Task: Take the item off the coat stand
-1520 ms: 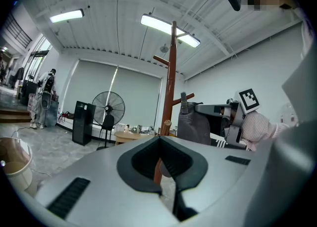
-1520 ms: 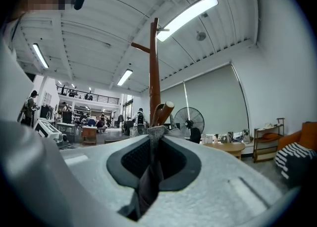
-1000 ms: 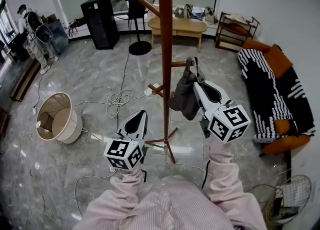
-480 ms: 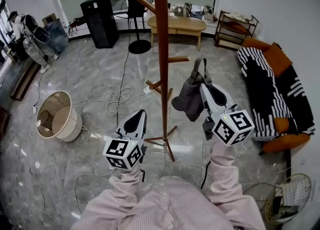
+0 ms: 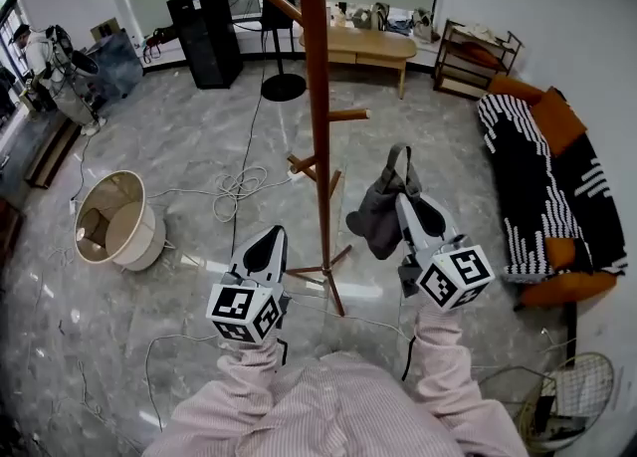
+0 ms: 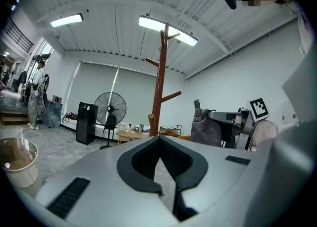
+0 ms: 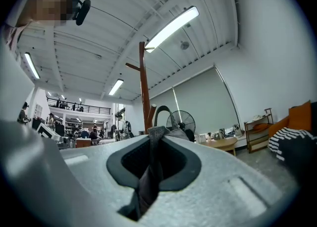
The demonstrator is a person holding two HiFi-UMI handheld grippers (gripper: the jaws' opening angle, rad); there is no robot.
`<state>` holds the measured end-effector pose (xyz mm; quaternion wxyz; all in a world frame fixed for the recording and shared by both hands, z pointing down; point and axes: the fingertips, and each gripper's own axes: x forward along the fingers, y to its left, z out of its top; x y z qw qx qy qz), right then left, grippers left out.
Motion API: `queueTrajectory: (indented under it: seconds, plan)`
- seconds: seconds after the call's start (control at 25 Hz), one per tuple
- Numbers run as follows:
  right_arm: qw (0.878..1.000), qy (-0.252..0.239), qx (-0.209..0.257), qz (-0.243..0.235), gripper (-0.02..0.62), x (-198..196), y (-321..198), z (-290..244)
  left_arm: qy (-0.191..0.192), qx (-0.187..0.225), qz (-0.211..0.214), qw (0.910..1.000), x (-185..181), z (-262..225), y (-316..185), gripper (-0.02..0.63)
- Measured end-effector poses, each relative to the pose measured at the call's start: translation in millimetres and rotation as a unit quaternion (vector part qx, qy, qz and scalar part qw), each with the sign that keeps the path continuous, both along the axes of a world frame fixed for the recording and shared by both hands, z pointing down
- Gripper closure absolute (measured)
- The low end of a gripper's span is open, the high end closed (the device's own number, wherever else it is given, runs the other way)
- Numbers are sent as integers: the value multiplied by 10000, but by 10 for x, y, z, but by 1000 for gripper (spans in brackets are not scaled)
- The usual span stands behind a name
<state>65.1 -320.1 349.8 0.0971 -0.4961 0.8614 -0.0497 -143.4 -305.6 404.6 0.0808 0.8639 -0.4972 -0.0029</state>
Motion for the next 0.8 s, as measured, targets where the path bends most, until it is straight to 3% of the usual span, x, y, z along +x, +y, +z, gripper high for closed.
queueTrajectory:
  seconds: [0.16, 0.8]
  plan:
    - [10000, 6, 83, -50, 565, 15, 81, 136, -100, -70, -132, 9998, -1, 129, 89, 604]
    - [9993, 43, -344, -169, 565, -2, 436, 669, -127, -174, -532, 9984, -57, 371, 550, 604]
